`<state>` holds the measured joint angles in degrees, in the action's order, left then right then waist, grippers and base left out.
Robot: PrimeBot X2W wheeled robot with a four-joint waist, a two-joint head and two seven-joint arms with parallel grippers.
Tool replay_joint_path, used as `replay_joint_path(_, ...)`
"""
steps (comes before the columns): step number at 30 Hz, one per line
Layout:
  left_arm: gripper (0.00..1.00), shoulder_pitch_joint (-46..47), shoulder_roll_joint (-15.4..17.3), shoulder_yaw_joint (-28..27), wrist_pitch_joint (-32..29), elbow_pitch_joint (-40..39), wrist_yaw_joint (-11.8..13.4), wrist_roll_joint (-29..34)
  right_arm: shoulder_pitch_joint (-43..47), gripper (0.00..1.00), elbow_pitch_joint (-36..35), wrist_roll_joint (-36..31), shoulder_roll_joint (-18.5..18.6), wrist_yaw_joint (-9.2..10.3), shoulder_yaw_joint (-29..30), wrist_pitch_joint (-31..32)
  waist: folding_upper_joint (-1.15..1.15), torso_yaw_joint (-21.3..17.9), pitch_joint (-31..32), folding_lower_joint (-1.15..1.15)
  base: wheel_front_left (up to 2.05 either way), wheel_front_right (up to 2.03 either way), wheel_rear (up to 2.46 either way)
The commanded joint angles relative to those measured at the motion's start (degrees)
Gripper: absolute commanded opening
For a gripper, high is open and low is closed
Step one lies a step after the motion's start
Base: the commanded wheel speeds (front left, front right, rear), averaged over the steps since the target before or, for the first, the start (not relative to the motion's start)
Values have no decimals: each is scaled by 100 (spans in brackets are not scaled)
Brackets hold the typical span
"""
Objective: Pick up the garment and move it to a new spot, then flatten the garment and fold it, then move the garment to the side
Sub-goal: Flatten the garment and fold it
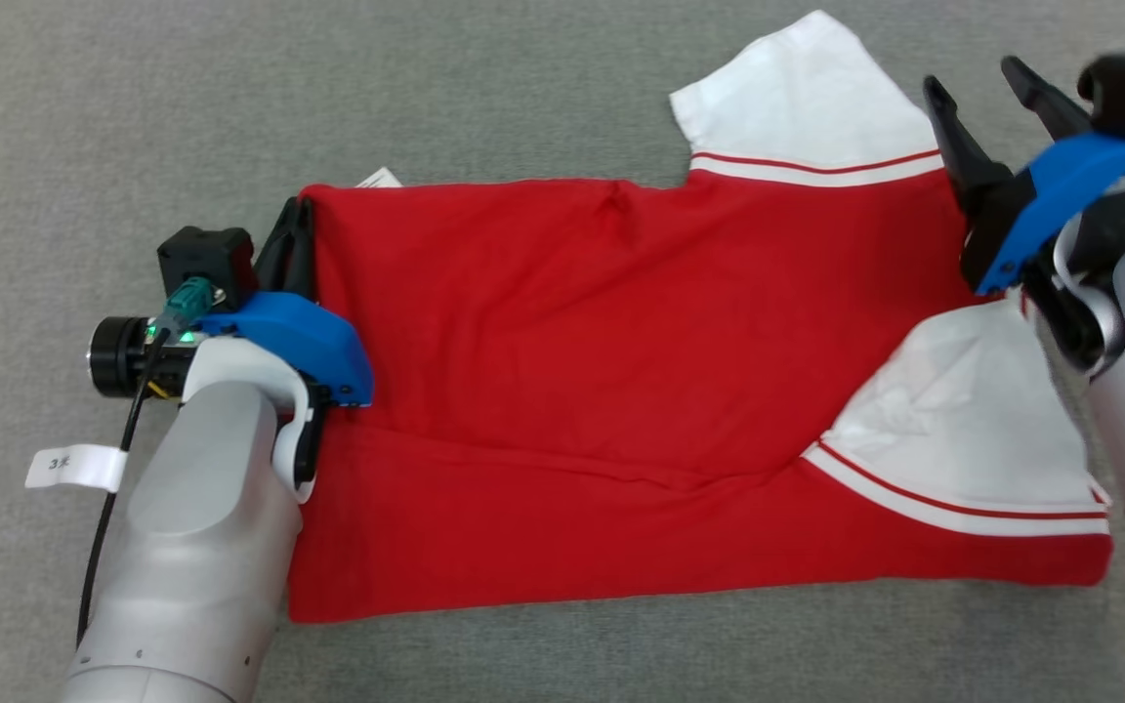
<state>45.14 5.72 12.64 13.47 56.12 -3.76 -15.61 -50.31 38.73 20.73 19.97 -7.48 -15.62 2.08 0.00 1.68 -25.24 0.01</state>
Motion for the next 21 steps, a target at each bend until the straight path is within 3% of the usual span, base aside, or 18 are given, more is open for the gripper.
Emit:
replay_joint_path(1,0,106,-21,46,58,-25,16,38,-222,100,108,34,22,-1,-62,135,0,156,-110,-1,0,0,0)
replay_joint_path(11,0,293,-271,503,173,-540,-111,-53,-1366,100,1214,3,499,0,-268,1160,0,1075,-450,-1,0,0,0)
replay_joint_path(15,0,236,-286,926,175,-1026,-136,-429,-1653,100,1506,27,738,-1,-320,1436,0,1381,-605,-1,0,0,0)
replay_joint_path(21,0,117,-287,1658,176,-1522,138,-936,-1756,100,1757,149,876,-1,-418,1632,0,1623,-715,-1,0,0,0)
